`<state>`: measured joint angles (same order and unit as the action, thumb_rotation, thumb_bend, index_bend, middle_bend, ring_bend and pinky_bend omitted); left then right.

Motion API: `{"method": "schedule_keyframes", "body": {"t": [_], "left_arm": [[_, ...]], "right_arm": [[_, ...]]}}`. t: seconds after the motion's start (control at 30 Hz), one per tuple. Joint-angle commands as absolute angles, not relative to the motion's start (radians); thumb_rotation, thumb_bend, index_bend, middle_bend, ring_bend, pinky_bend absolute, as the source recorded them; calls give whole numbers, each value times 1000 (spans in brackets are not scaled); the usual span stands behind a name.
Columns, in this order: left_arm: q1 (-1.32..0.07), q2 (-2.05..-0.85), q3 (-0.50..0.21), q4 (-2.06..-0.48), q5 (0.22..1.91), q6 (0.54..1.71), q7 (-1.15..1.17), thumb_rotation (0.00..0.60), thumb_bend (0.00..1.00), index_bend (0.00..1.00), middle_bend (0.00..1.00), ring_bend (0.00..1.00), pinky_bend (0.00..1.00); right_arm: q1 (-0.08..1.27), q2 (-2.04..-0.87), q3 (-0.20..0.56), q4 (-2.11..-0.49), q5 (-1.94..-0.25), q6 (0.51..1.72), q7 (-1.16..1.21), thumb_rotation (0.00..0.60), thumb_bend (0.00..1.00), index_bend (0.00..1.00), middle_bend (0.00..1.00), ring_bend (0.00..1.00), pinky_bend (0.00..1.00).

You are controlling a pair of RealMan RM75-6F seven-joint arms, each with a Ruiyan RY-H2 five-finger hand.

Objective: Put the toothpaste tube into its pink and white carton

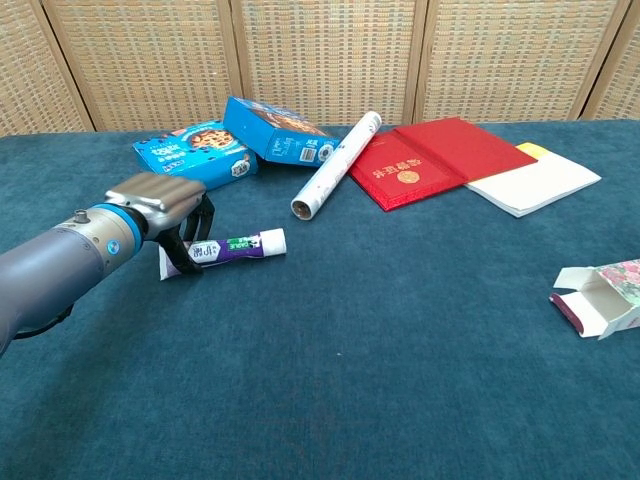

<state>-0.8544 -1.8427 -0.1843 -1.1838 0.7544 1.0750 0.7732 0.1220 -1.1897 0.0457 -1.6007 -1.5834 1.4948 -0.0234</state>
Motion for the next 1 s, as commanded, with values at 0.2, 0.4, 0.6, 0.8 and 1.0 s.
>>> {"method": "schedule_keyframes", "body": {"t": [0.2, 0.4, 0.6, 0.8, 1.0], "left_arm": [[-835, -1805, -159, -1180, 897, 1108, 692, 600, 267, 843, 614, 515, 488], [-824, -1739, -136, -1225, 992, 1129, 661, 600, 272, 871, 632, 527, 498], [-812, -1642, -123, -1302, 1059, 1121, 627, 600, 280, 882, 641, 537, 507], [-816, -1535, -118, -1398, 1124, 1086, 595, 600, 280, 890, 647, 542, 510], [-820, -1455, -112, -1481, 1219, 1078, 524, 600, 280, 895, 651, 545, 511]], "right_arm": [[122, -1190, 47, -1601, -1580, 1493, -26, 600, 119, 0, 0, 0, 0], [124, -1193, 45, -1600, -1579, 1487, -31, 600, 118, 0, 0, 0, 0], [125, -1196, 47, -1601, -1574, 1481, -38, 600, 119, 0, 0, 0, 0], [130, -1204, 47, -1598, -1567, 1470, -48, 600, 118, 0, 0, 0, 0], [135, -1208, 48, -1596, -1560, 1456, -56, 600, 119, 0, 0, 0, 0]]}}
